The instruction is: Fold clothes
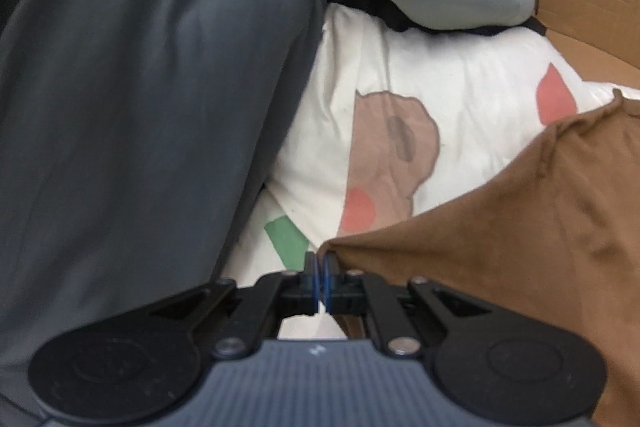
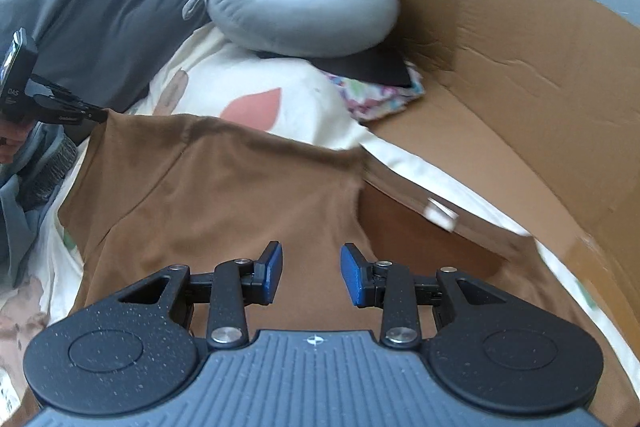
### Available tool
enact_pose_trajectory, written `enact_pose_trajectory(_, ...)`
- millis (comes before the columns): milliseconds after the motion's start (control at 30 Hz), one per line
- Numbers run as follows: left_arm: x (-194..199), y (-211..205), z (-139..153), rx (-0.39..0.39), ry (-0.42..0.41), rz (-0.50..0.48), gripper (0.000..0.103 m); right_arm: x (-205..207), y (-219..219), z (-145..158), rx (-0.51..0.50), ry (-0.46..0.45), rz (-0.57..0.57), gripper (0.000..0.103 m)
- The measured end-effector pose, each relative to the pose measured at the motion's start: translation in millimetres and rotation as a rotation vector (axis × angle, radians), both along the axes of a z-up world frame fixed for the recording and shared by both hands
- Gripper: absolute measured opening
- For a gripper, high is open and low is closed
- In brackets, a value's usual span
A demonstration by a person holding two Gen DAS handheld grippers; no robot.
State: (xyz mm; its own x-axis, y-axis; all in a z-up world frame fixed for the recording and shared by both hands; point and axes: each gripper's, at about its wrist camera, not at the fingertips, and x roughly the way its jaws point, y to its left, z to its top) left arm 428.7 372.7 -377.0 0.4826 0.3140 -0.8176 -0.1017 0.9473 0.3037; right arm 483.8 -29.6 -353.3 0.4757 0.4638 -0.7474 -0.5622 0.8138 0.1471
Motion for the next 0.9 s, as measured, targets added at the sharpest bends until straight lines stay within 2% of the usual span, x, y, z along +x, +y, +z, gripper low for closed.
enact_pose_trajectory(233,13,13,-20,-0.012,0.024,0.013,0.002,42,40,-30,0.03,0.074,-0.057,0.039)
enact_pose_trajectory(500,26,22,-38,-0.01,0.055,0.015,0.002,87,54,-54,0.053,0.122,-0.155,0.038)
enact_pose_trajectory(700,32,21,-58,0.004,0.081,0.018,0.002,111,63,-62,0.067,0.135,-0.191,0.035)
enact_pose_trajectory(767,33,21,-61,0.006,0.08,0.017,0.003,117,64,-64,0.075,0.14,-0.205,0.029)
enact_pose_trajectory(900,34,23,-62,-0.006,0.075,0.024,0.004,128,64,-71,0.104,0.165,-0.239,0.022)
